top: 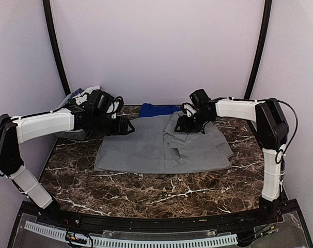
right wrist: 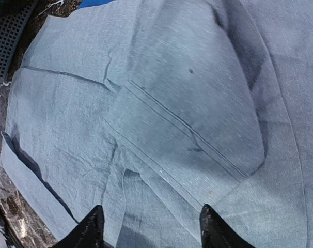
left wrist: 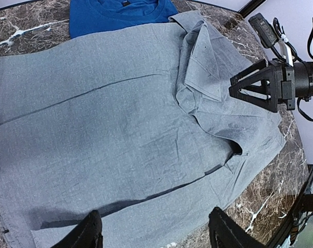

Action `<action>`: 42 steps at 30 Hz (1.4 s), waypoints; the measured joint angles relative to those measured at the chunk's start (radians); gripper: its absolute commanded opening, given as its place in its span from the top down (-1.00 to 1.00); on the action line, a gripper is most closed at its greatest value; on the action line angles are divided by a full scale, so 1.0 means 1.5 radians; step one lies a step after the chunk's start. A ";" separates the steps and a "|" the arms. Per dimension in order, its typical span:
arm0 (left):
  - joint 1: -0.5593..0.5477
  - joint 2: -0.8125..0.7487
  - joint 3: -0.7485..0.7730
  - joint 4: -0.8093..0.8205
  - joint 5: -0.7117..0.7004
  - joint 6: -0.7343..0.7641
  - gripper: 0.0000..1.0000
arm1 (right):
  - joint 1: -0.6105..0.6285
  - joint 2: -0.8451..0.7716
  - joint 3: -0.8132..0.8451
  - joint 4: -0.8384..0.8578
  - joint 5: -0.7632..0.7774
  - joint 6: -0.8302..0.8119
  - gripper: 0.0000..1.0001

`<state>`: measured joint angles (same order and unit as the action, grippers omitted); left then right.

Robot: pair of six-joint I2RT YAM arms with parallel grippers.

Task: Fold and stack the mixed laundry pile
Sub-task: Adjust the 1/3-folded shirt at the center of the board.

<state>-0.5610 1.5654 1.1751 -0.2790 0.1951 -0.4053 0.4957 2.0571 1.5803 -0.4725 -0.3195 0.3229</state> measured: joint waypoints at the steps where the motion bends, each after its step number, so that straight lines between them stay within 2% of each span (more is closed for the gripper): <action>1: 0.000 0.003 0.000 0.002 0.001 -0.001 -0.39 | 0.013 0.011 0.019 -0.006 0.020 -0.006 -0.42; 4: 0.000 0.007 -0.004 0.004 0.001 -0.002 -0.40 | 0.049 0.036 0.073 -0.031 0.091 -0.021 -0.61; 10: 0.000 0.008 -0.010 0.012 0.002 -0.005 -0.41 | 0.106 0.092 0.176 -0.081 0.241 -0.041 -0.72; 11: 0.000 0.008 -0.010 0.013 0.002 -0.006 -0.41 | 0.111 0.101 0.186 -0.087 0.252 -0.042 -0.79; 12: 0.000 0.008 -0.010 0.014 0.002 -0.007 -0.41 | 0.117 0.112 0.200 -0.095 0.265 -0.043 -0.95; 17: 0.000 0.008 -0.014 0.019 0.003 -0.011 -0.41 | 0.132 0.186 0.282 -0.144 0.328 -0.038 -0.93; 20: 0.000 0.008 -0.019 0.021 0.005 -0.012 -0.41 | 0.135 0.233 0.334 -0.176 0.378 -0.031 -0.75; 24: 0.000 0.008 -0.028 0.025 0.004 -0.013 -0.41 | 0.135 0.248 0.344 -0.203 0.423 -0.016 -0.54; 27: 0.000 0.008 -0.035 0.027 0.004 -0.015 -0.42 | 0.135 0.247 0.344 -0.206 0.434 -0.005 -0.46; 33: 0.000 0.008 -0.041 0.031 0.007 -0.018 -0.41 | 0.128 0.211 0.306 -0.196 0.424 0.023 -0.10; 36: 0.000 0.008 -0.043 0.031 0.008 -0.018 -0.41 | 0.116 0.190 0.297 -0.187 0.415 0.029 0.24; 38: 0.000 0.008 -0.044 0.031 0.008 -0.019 -0.41 | 0.104 0.178 0.294 -0.182 0.409 0.031 0.54; 40: 0.000 0.008 -0.045 0.031 0.008 -0.018 -0.41 | 0.094 0.169 0.290 -0.174 0.402 0.032 0.93; 42: 0.000 0.008 -0.045 0.031 0.008 -0.018 -0.42 | 0.084 0.163 0.286 -0.168 0.393 0.030 1.00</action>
<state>-0.5613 1.5776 1.1072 -0.2325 0.2066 -0.4328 0.6220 2.3009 2.0098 -0.7250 0.2695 0.3676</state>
